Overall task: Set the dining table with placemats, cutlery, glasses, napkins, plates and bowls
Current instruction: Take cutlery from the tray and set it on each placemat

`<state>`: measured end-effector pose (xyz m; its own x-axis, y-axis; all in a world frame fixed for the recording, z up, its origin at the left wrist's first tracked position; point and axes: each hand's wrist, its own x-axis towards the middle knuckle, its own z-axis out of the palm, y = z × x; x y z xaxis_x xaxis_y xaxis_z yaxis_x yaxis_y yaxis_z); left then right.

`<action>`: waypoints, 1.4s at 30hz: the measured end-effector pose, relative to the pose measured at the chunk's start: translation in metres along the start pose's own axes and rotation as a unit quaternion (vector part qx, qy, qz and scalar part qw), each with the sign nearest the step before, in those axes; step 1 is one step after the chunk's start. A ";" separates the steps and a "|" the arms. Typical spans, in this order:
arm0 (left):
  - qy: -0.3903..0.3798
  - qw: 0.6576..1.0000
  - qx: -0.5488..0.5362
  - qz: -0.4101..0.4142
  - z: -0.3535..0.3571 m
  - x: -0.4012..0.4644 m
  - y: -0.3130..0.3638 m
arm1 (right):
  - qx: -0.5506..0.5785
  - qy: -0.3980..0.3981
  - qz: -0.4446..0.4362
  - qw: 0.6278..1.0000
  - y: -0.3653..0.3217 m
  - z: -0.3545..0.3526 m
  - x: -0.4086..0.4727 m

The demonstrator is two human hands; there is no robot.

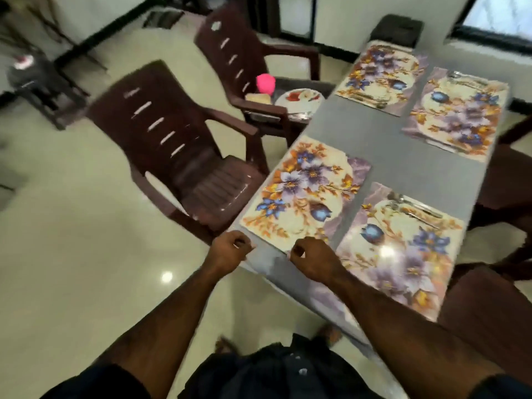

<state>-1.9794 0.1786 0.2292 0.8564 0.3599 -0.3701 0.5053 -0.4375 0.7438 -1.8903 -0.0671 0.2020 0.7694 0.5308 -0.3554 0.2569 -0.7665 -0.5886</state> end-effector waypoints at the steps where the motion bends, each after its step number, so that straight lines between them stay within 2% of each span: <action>1: 0.015 1.000 -0.020 -0.015 -0.017 -0.011 -0.023 | -0.012 -0.021 -0.012 1.000 -0.020 0.017 0.005; 5: 0.025 0.993 -0.074 -0.086 -0.089 -0.056 -0.132 | -0.045 -0.067 -0.040 0.996 -0.102 0.090 0.018; 10: 0.068 0.974 -0.124 -0.178 -0.174 -0.126 -0.251 | -0.109 -0.174 -0.066 0.977 -0.209 0.169 0.020; 15: 0.144 0.936 -0.199 -0.252 -0.233 -0.167 -0.321 | -0.157 -0.268 -0.099 0.945 -0.292 0.218 0.049; 19: 0.173 0.916 -0.238 -0.271 -0.269 -0.164 -0.350 | -0.152 -0.274 -0.095 0.945 -0.336 0.250 0.101; 25: 0.139 0.920 -0.222 -0.291 -0.335 -0.110 -0.393 | -0.111 -0.271 -0.060 0.954 -0.387 0.301 0.210; 31: 0.139 0.901 -0.205 -0.356 -0.438 -0.028 -0.434 | -0.141 -0.316 -0.043 0.937 -0.441 0.324 0.331; 34: 0.184 0.891 -0.215 -0.355 -0.504 0.017 -0.437 | -0.161 -0.326 -0.058 0.930 -0.492 0.312 0.403; 37: 0.234 0.872 -0.250 -0.349 -0.567 0.064 -0.440 | -0.136 -0.295 -0.079 0.942 -0.555 0.299 0.484; 39: 0.240 0.866 -0.265 -0.349 -0.599 0.093 -0.450 | -0.120 -0.270 -0.092 0.951 -0.596 0.292 0.532; 42: 0.222 0.875 -0.251 -0.350 -0.649 0.158 -0.479 | -0.056 -0.262 -0.072 0.961 -0.655 0.289 0.603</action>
<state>-2.1548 0.9795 0.1759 0.1743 0.7278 -0.6633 0.6836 0.3954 0.6135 -1.7641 0.8593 0.1633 0.3287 0.7217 -0.6092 0.4225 -0.6892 -0.5886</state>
